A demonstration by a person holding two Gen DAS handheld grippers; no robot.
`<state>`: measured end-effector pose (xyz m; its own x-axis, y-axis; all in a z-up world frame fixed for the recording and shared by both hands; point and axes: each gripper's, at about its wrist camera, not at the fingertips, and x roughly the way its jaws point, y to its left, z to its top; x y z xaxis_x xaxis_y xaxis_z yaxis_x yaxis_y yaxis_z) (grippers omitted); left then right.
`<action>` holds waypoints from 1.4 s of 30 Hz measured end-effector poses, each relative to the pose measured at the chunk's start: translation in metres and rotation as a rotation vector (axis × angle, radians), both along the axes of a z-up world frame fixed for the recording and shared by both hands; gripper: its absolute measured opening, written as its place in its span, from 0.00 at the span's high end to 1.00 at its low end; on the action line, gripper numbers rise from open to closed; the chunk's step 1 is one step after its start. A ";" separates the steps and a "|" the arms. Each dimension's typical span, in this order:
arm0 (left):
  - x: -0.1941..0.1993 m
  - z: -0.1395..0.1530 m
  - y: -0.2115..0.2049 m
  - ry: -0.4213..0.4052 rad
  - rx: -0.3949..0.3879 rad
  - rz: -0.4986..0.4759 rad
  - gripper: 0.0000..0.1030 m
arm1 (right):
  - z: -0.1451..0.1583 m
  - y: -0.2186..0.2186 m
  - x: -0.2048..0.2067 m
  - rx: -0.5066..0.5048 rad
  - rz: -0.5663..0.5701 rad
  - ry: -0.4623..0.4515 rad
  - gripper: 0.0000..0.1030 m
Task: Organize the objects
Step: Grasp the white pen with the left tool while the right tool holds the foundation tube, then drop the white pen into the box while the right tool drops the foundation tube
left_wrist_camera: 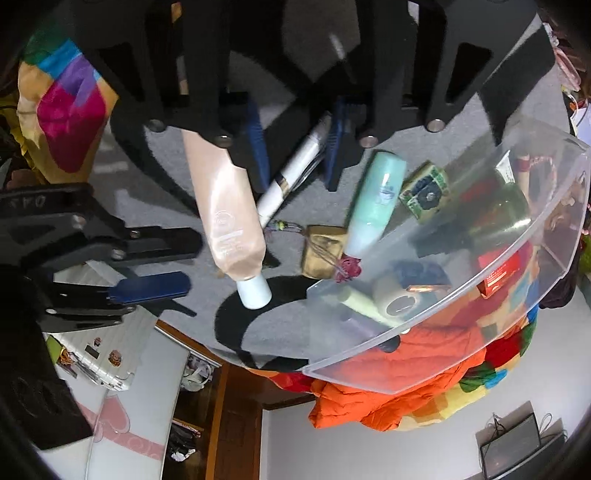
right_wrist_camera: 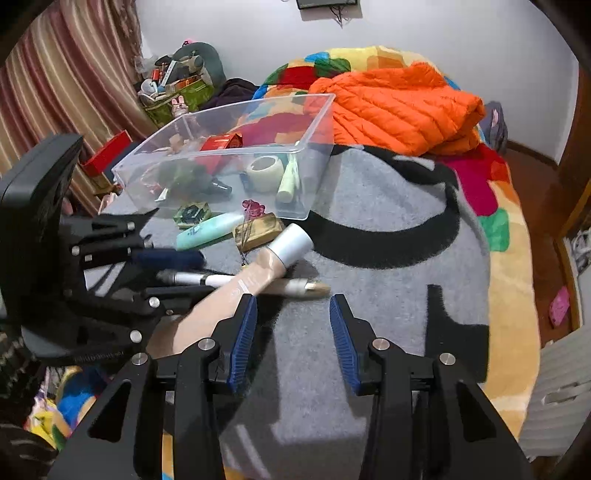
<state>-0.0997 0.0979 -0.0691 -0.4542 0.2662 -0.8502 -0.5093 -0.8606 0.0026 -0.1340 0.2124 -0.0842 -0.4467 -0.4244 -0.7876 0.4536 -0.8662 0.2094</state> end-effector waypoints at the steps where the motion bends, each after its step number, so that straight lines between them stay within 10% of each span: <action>1: 0.002 0.000 -0.001 -0.003 0.006 0.005 0.78 | 0.000 0.000 -0.002 -0.008 -0.007 -0.008 0.63; 23: 0.075 0.006 -0.072 0.038 0.019 0.195 0.89 | -0.015 -0.069 -0.015 -0.011 -0.074 -0.032 0.56; 30: 0.045 0.000 -0.054 0.063 0.015 0.156 0.89 | -0.016 -0.061 -0.015 0.001 -0.112 -0.003 0.90; 42: 0.056 0.025 -0.080 0.096 0.118 0.248 0.90 | 0.011 -0.039 0.002 -0.092 -0.071 0.024 0.94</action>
<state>-0.0442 0.0177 -0.0441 -0.5950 0.2314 -0.7697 -0.2852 -0.9561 -0.0669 -0.1322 0.1733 -0.0734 -0.4967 -0.4614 -0.7351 0.3980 -0.8738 0.2795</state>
